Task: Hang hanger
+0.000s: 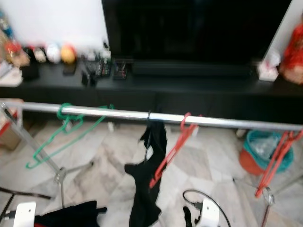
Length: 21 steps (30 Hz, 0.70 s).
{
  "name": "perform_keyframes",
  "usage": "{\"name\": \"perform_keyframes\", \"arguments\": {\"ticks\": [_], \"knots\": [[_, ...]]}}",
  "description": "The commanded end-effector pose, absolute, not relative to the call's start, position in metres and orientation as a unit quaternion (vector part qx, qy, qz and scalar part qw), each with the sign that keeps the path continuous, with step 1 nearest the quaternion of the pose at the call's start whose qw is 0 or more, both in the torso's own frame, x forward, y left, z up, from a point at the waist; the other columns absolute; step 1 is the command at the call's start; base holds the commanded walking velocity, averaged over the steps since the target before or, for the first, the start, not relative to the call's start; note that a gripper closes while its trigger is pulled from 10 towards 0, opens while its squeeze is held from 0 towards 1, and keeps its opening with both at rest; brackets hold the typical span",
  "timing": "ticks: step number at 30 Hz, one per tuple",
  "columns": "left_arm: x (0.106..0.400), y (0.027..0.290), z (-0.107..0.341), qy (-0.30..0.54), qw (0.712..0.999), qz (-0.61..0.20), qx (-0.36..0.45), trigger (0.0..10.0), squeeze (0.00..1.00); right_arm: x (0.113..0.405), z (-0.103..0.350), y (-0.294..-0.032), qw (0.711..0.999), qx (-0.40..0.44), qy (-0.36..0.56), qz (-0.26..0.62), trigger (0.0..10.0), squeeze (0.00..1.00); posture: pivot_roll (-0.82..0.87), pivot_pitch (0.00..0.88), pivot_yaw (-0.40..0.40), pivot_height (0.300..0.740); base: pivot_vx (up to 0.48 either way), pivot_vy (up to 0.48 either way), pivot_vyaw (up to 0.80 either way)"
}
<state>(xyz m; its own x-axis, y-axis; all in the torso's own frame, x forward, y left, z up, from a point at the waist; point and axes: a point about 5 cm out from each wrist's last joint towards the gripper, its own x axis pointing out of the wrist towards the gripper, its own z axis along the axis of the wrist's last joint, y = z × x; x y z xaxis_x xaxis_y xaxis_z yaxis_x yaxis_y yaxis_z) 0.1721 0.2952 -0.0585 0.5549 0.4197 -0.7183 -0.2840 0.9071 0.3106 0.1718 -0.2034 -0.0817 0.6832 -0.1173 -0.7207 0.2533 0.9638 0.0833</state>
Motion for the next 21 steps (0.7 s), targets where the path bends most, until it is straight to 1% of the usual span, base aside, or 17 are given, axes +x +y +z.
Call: {"name": "perform_keyframes", "arguments": {"ticks": [1, 2, 5, 6, 8, 9, 10, 11, 12, 14, 17, 18, 20, 21], "knots": [[0.174, 0.297, -0.057, 0.423, 0.880, 0.201, 0.081, 10.0, 0.00, 0.170, -0.081, -0.208, 0.917, 0.079, 0.375, -0.112, 10.0, 0.00, -0.03, 0.013, 0.046, 0.740, 0.000, 0.000, 0.00], [0.173, 0.298, -0.057, 0.423, 0.880, 0.201, 0.081, 10.0, 0.00, 0.173, -0.077, -0.211, 0.924, 0.070, 0.354, -0.123, 10.0, 0.00, -0.04, 0.012, 0.046, 0.740, 0.000, 0.000, 0.00], [0.173, 0.297, -0.057, 0.424, 0.880, 0.201, 0.082, 10.0, 0.00, 0.176, -0.073, -0.215, 0.931, 0.061, 0.336, -0.131, 10.0, 0.00, -0.04, 0.013, 0.046, 0.740, 0.000, 0.000, 0.00], [0.172, 0.297, -0.058, 0.425, 0.879, 0.199, 0.082, 10.0, 0.00, 0.178, -0.069, -0.220, 0.938, 0.056, 0.311, -0.141, 10.0, 0.00, -0.04, 0.013, 0.046, 0.740, 0.000, 0.000, 0.00], [0.172, 0.296, -0.058, 0.425, 0.879, 0.199, 0.082, 10.0, 0.00, 0.179, -0.066, -0.223, 0.942, 0.059, 0.297, -0.147, 10.0, 0.00, -0.04, 0.013, 0.046, 0.740, 0.000, 0.000, 0.00], [0.173, 0.295, -0.058, 0.424, 0.880, 0.197, 0.082, 10.0, 0.00, 0.186, -0.057, -0.226, 0.954, 0.055, 0.253, -0.150, 10.0, 0.00, -0.04, 0.012, 0.047, 0.740, 0.000, 0.000, 0.00], [0.173, 0.295, -0.058, 0.424, 0.880, 0.197, 0.082, 10.0, 0.00, 0.186, -0.057, -0.226, 0.954, 0.055, 0.253, -0.150, 10.0, 0.00, -0.04, 0.012, 0.047, 0.740, 0.000, 0.000, 0.00], [0.174, 0.295, -0.058, 0.423, 0.881, 0.196, 0.082, 10.0, 0.00, 0.192, -0.048, -0.228, 0.963, 0.055, 0.217, -0.148, 10.0, 0.00, -0.04, 0.011, 0.049, 0.740, 0.000, 0.000, 0.00], [0.174, 0.295, -0.058, 0.423, 0.881, 0.196, 0.082, 10.0, 0.00, 0.192, -0.048, -0.228, 0.963, 0.055, 0.217, -0.148, 10.0, 0.00, -0.04, 0.011, 0.049, 0.740, 0.000, 0.000, 0.00], [0.175, 0.295, -0.057, 0.422, 0.882, 0.194, 0.082, 10.0, 0.00, 0.214, -0.018, -0.221, 0.985, 0.047, 0.119, -0.116, 10.0, 0.00, -0.05, 0.009, 0.051, 0.740, 0.000, 0.000, 0.00], [0.176, 0.295, -0.056, 0.420, 0.883, 0.192, 0.084, 10.0, 0.00, 0.227, 0.005, -0.212, 0.993, 0.054, 0.061, -0.086, 10.0, 0.00, -0.04, 0.006, 0.051, 0.740, 0.000, 0.000, 0.00], [0.176, 0.295, -0.056, 0.420, 0.883, 0.192, 0.084, 10.0, 0.00, 0.227, 0.005, -0.212, 0.993, 0.054, 0.061, -0.086, 10.0, 0.00, -0.04, 0.006, 0.051, 0.740, 0.000, 0.000, 0.00], [0.178, 0.294, -0.056, 0.419, 0.884, 0.192, 0.085, 10.0, 0.00, 0.241, 0.027, -0.202, 0.997, 0.064, 0.015, -0.047, 10.0, 0.00, -0.04, 0.007, 0.054, 0.740, 0.000, 0.000, 0.00], [0.178, 0.294, -0.056, 0.419, 0.884, 0.192, 0.085, 10.0, 0.00, 0.241, 0.027, -0.202, 0.997, 0.064, 0.015, -0.047, 10.0, 0.00, -0.04, 0.007, 0.054, 0.740, 0.000, 0.000, 0.00]]}}
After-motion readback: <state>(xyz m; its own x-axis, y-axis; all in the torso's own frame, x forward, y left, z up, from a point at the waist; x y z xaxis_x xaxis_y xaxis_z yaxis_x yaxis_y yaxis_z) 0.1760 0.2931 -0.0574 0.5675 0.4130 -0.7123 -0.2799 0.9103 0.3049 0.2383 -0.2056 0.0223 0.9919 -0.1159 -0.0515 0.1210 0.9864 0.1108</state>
